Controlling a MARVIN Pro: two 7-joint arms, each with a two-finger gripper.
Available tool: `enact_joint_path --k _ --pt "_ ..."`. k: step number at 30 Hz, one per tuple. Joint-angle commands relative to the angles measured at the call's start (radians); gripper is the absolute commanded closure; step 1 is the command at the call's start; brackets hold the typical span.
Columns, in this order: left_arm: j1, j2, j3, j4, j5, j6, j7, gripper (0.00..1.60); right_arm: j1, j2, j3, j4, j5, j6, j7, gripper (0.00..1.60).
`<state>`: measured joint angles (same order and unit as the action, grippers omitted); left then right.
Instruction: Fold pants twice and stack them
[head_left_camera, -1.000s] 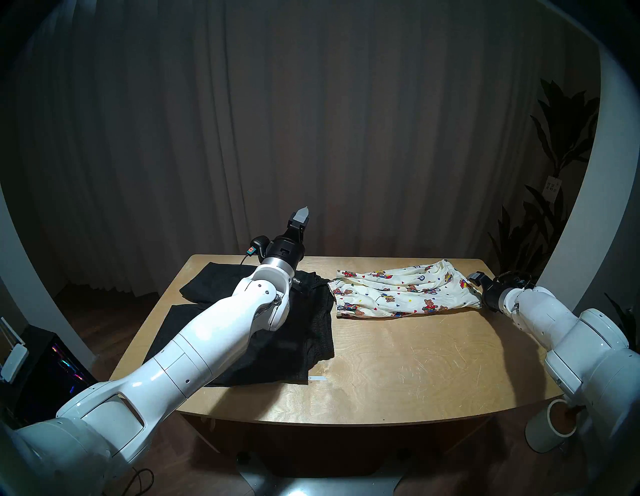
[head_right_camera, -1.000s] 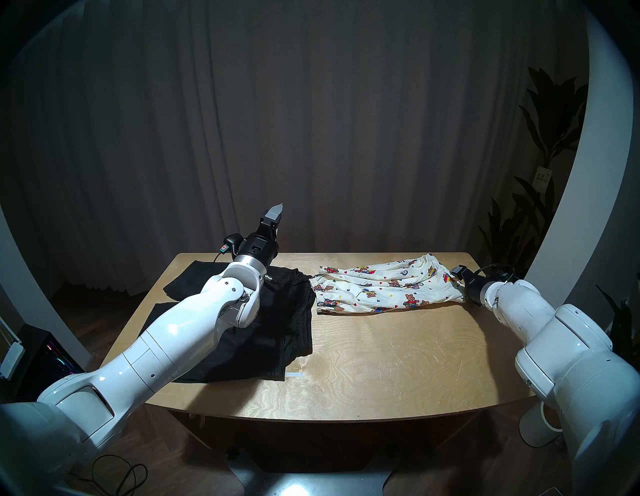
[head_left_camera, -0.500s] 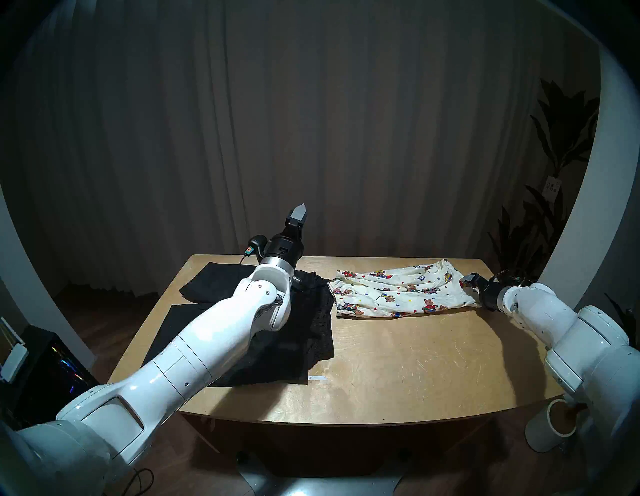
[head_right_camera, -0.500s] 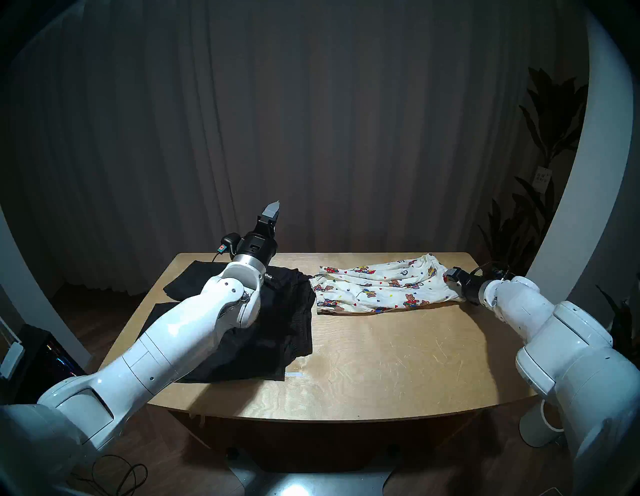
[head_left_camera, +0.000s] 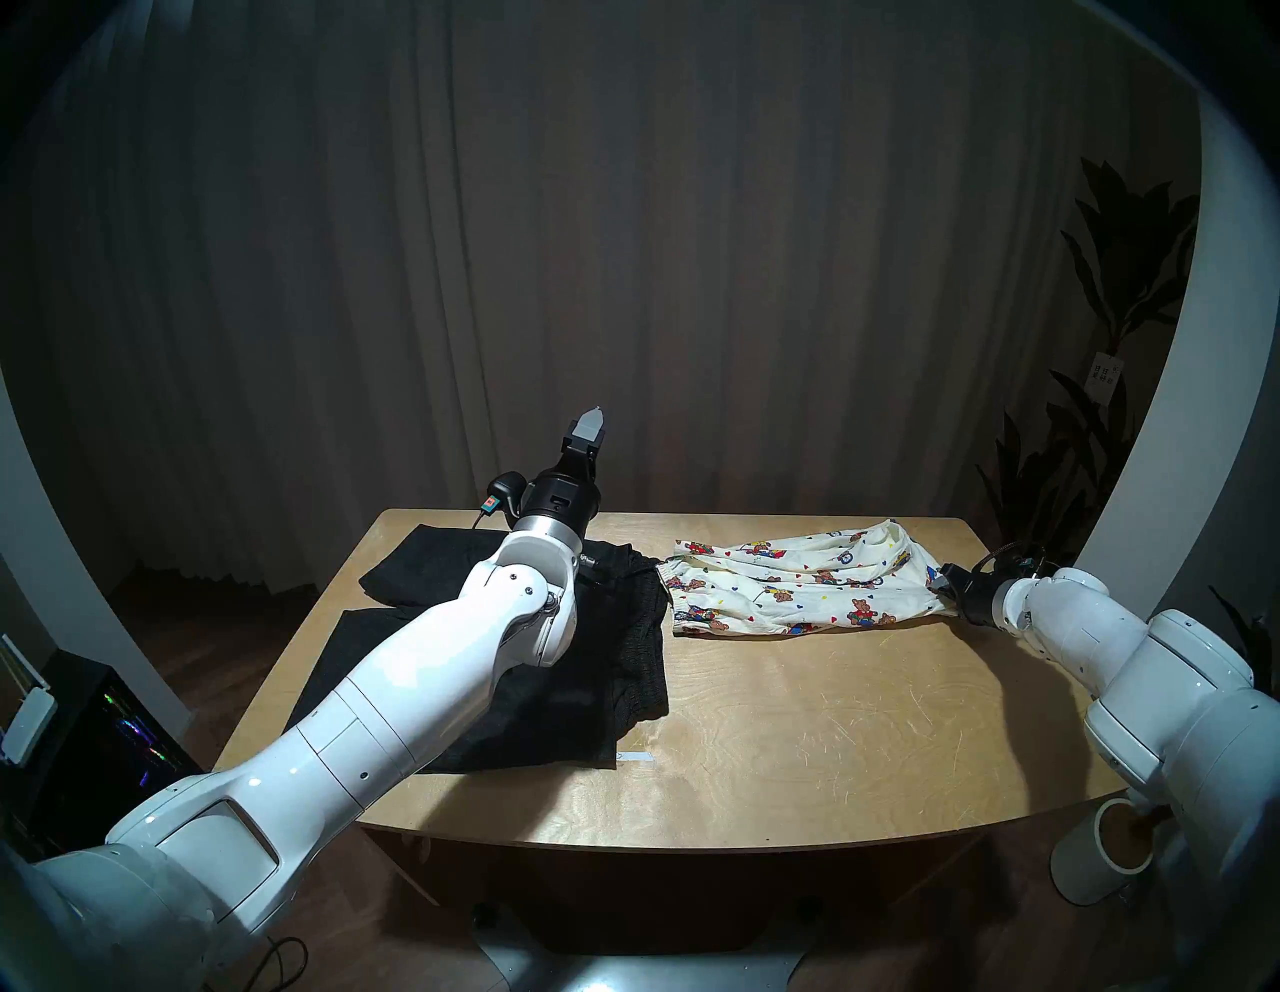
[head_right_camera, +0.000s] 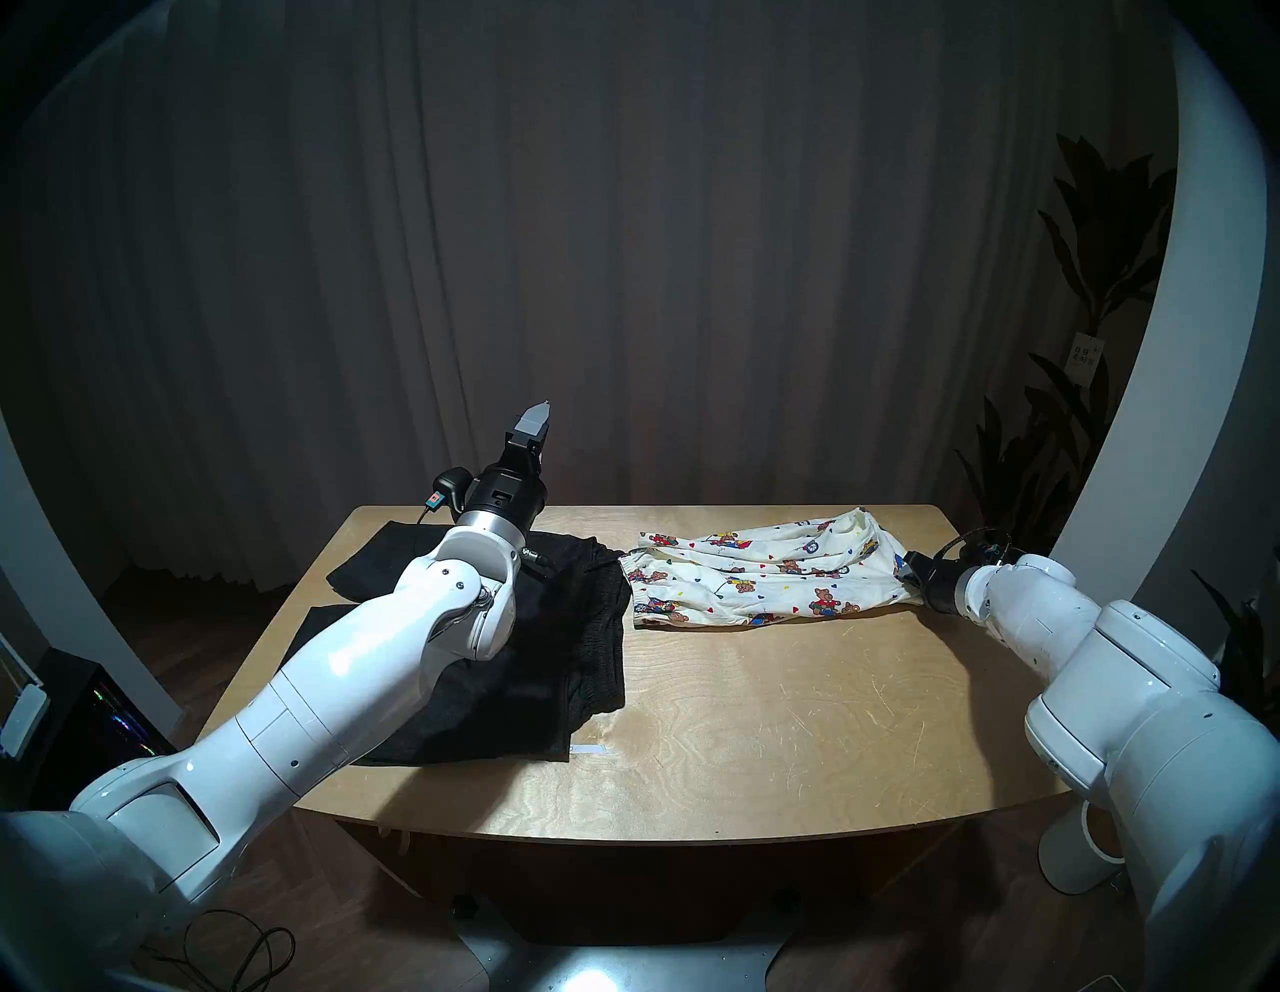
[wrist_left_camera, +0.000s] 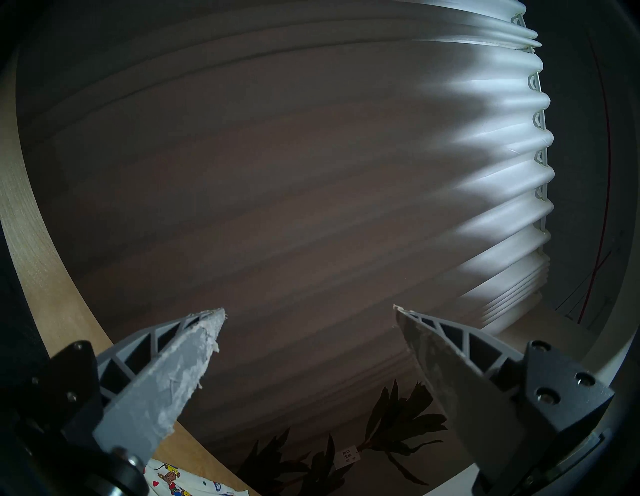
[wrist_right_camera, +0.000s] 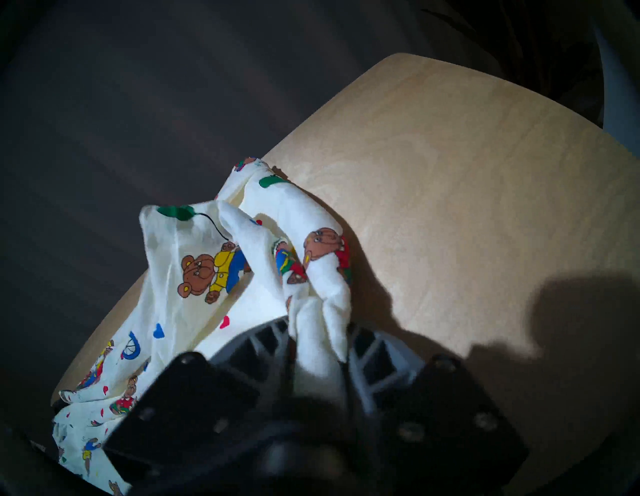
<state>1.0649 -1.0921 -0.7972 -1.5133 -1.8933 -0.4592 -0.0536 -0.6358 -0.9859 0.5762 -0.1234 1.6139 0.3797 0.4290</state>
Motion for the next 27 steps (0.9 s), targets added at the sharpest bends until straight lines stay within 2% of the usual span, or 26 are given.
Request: enact_joint_path --k 1,2,4,5,6,27 --pt "-0.012 -0.005 -0.007 -0.024 0.002 -0.006 -0.003 0.0 0.012 -0.013 0.013 0.007 0.01 -0.034 -0.017 1.15" --pt "-0.014 -0.008 -0.005 -0.023 0.002 -0.005 -0.003 0.0 0.015 -0.014 0.014 0.007 0.01 -0.038 -0.021 1.15" --pt "-0.018 -0.011 -0.003 -0.023 0.003 -0.004 -0.003 0.0 0.019 -0.014 0.017 0.006 0.01 -0.043 -0.022 1.31" --pt "-0.019 -0.012 -0.003 -0.023 0.003 -0.004 -0.003 0.0 0.023 -0.014 0.02 0.006 0.011 -0.037 -0.024 1.52" --pt "-0.02 -0.013 -0.002 -0.023 0.004 -0.004 -0.003 0.0 0.023 -0.014 0.021 0.003 0.01 -0.046 -0.02 1.6" --pt "-0.006 -0.001 -0.017 -0.032 -0.003 -0.006 -0.01 0.0 0.073 -0.003 0.03 -0.035 0.008 -0.035 0.025 1.6"
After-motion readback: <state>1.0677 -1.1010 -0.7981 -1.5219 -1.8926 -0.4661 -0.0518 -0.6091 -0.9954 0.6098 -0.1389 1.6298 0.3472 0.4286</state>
